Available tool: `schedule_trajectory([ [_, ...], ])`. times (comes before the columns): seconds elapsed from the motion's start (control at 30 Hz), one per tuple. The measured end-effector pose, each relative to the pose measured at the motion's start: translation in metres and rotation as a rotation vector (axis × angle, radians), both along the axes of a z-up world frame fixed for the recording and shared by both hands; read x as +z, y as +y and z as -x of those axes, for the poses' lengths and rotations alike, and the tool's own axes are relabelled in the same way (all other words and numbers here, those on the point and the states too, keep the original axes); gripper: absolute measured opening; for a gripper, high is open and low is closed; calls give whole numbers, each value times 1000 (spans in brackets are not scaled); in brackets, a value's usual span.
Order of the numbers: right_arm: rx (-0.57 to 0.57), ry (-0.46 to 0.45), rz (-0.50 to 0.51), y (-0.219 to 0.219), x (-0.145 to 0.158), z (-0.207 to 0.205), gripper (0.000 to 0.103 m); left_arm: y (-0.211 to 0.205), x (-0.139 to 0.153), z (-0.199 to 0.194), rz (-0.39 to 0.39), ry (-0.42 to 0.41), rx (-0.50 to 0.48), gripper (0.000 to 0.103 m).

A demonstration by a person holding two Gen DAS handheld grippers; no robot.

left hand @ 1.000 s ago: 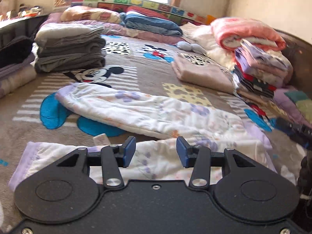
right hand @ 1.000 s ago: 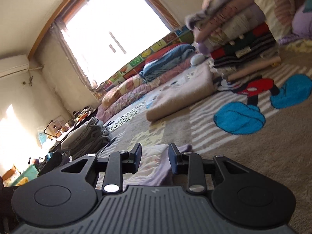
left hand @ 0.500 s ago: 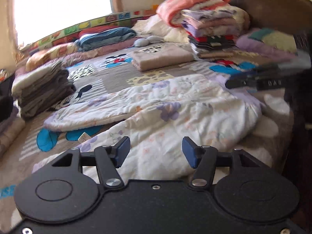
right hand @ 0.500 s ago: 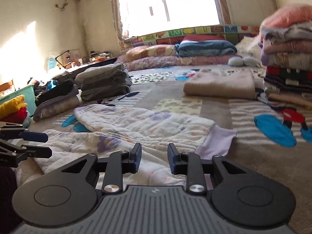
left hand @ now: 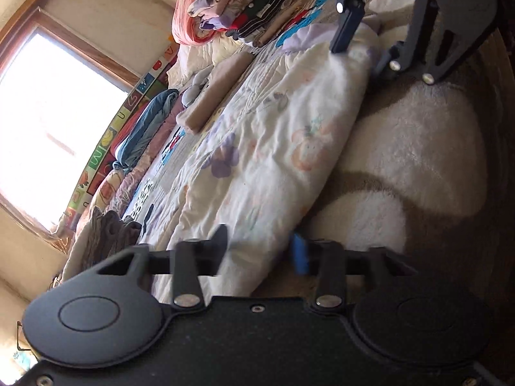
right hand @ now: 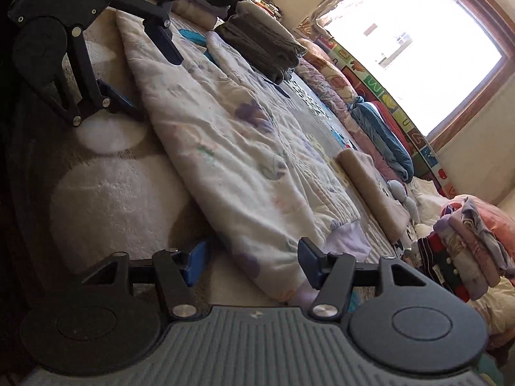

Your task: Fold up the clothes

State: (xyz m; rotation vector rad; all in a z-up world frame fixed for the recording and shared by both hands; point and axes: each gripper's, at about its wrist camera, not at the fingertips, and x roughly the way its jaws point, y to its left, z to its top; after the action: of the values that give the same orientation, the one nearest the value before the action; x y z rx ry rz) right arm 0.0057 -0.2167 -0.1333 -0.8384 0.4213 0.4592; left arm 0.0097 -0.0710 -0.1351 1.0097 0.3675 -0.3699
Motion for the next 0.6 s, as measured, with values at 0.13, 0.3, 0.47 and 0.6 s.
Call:
schedule_trajectory([
  [0.13,-14,70,-83,-7,20,0,12,7,30,13,30,-8,-19,5],
  [0.3,-6,145,-108,-15,19,7,13,9,5,6,-20,87,-36,17],
  [0.47,22,159,-166,-21,31,18,23,36,40,9,192,185,-27,51],
  [0.6,1,183,-450,-44,57,9,25,69,74,-23,630,223,148,50],
])
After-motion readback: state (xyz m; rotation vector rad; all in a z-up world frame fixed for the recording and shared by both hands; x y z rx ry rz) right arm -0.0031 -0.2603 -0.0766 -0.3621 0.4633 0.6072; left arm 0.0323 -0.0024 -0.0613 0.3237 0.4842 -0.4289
